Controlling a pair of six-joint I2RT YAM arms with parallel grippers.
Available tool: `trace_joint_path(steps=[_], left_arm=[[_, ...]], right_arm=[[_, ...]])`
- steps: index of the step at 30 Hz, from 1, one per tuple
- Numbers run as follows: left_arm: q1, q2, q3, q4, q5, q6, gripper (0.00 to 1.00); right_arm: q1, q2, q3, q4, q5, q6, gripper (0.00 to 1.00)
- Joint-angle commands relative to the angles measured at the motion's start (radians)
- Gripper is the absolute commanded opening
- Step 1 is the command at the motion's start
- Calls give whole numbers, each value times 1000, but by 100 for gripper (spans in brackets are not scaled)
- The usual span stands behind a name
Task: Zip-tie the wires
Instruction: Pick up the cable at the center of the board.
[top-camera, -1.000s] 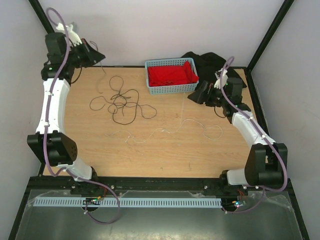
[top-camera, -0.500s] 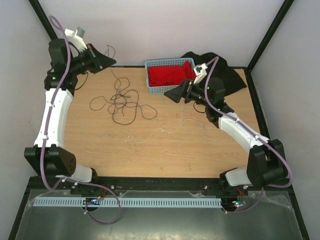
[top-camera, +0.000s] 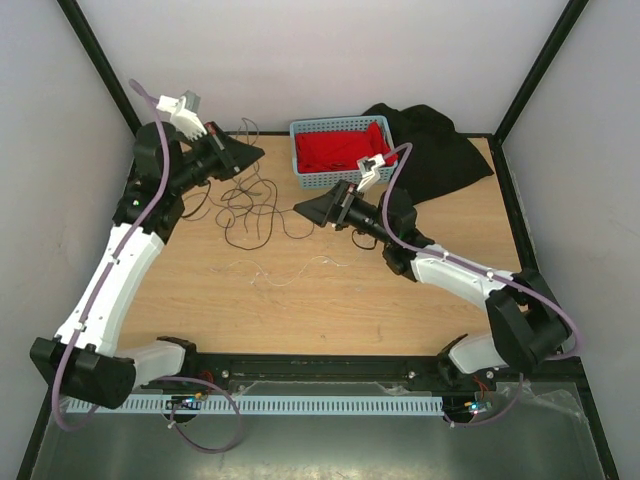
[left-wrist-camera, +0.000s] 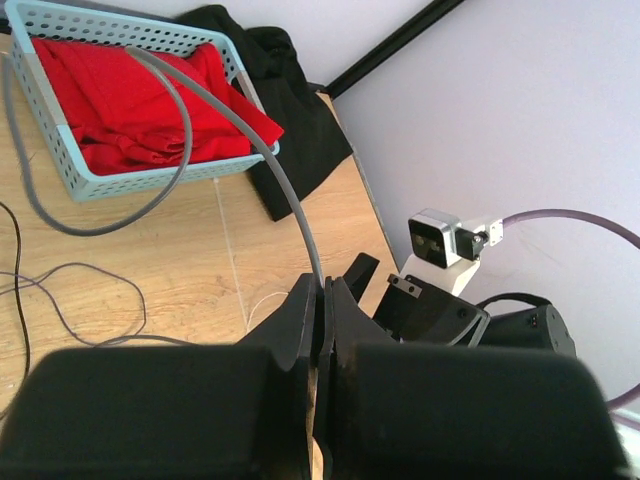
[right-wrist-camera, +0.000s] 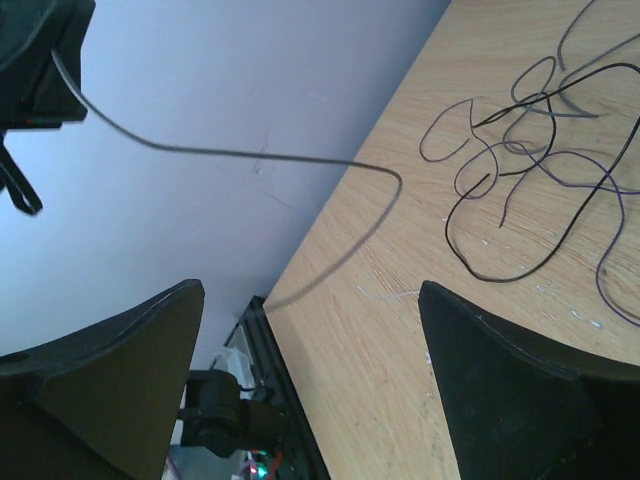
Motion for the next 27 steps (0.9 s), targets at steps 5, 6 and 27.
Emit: trace_joint_path(steps=[5,6,27], left_arm=[[-84,-83,-79,116,-201,-47,0],[-96,-87,-83,122,-213,-48,0],[-266,-106,-109,169,-352,-36,0]], right_arm=[[58,70,10,84,118,124,99],[62,81,16,81,114,129,99],[185,301,99,180,46,303,99]])
